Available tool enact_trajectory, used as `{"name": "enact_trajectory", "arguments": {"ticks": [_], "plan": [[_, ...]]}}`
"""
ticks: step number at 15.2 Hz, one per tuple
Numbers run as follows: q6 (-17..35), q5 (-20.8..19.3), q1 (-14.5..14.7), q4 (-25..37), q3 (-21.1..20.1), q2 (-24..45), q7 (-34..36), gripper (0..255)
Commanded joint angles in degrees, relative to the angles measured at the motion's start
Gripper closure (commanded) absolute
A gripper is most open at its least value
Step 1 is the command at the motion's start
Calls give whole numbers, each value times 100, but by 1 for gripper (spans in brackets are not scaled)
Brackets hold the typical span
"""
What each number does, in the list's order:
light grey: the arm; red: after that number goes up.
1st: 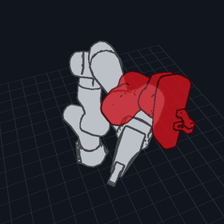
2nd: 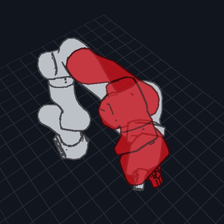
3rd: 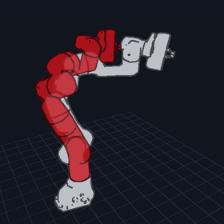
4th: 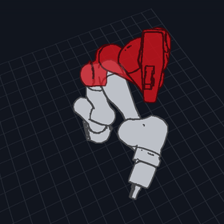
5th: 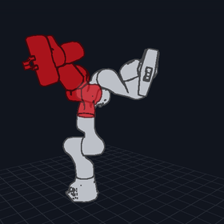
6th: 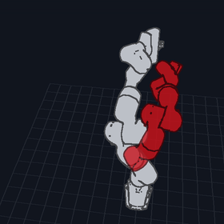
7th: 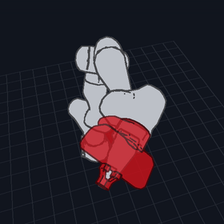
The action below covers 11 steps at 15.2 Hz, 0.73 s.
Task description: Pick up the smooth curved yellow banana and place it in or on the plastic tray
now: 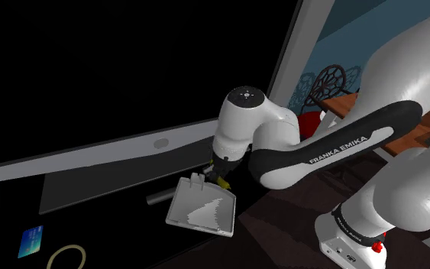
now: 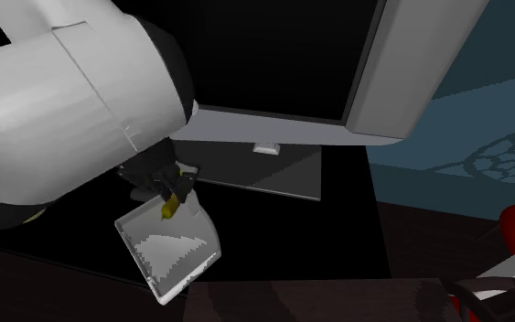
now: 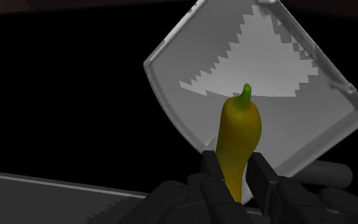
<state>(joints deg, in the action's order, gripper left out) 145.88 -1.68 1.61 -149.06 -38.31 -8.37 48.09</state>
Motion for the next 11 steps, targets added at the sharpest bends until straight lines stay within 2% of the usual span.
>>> {"name": "enact_trajectory", "arguments": {"ticks": [1,2,3,11], "plan": [[-76,-315,-17,293,-233,300,499,255],[-171,-597,-2,554,-406,557,911,255],[-97,-717,-15,540,-408,647,1004,255],[420,-1898,-1,504,-252,1431,1902,255]]}}
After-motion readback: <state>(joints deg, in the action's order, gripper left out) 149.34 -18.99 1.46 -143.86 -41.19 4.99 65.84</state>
